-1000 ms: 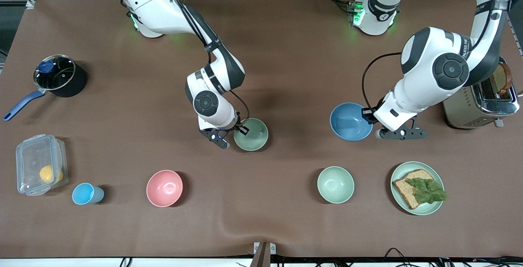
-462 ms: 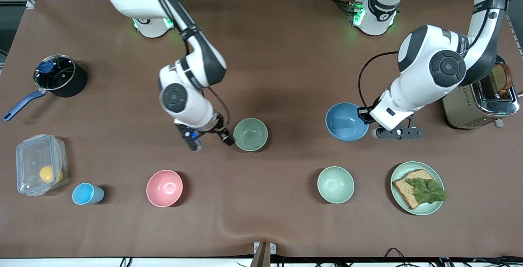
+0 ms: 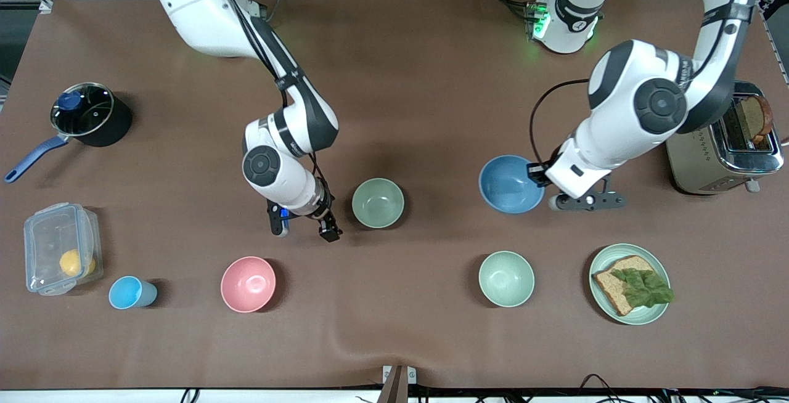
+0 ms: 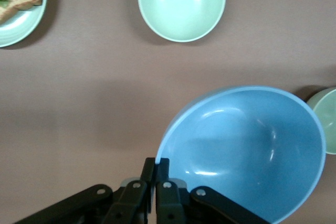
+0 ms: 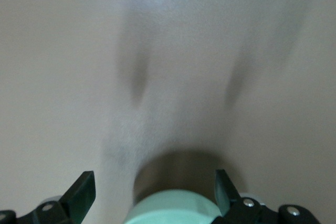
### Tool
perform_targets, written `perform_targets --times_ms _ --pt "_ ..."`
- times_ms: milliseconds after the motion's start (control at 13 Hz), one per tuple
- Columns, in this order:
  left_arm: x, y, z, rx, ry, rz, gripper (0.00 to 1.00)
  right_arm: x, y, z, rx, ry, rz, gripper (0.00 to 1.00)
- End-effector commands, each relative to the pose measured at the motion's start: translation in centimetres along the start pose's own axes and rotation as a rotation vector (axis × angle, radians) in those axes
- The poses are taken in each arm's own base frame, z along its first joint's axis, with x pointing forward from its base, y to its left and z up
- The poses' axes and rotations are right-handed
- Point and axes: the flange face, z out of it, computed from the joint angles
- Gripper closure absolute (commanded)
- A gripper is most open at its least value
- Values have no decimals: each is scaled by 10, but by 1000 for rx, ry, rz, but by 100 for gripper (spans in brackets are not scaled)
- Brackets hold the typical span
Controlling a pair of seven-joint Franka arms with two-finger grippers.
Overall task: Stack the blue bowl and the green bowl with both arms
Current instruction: 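Carry the blue bowl over the green bowl with the left gripper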
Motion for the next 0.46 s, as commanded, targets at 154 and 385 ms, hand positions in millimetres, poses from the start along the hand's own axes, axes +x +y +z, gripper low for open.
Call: perform_targets --times_ms 154,385 --pt "2 29 11 -17 -28 -26 100 1 -2 11 15 -34 63 0" --pt "2 54 35 -24 -54 -51 100 2 -1 14 8 -40 79 0"
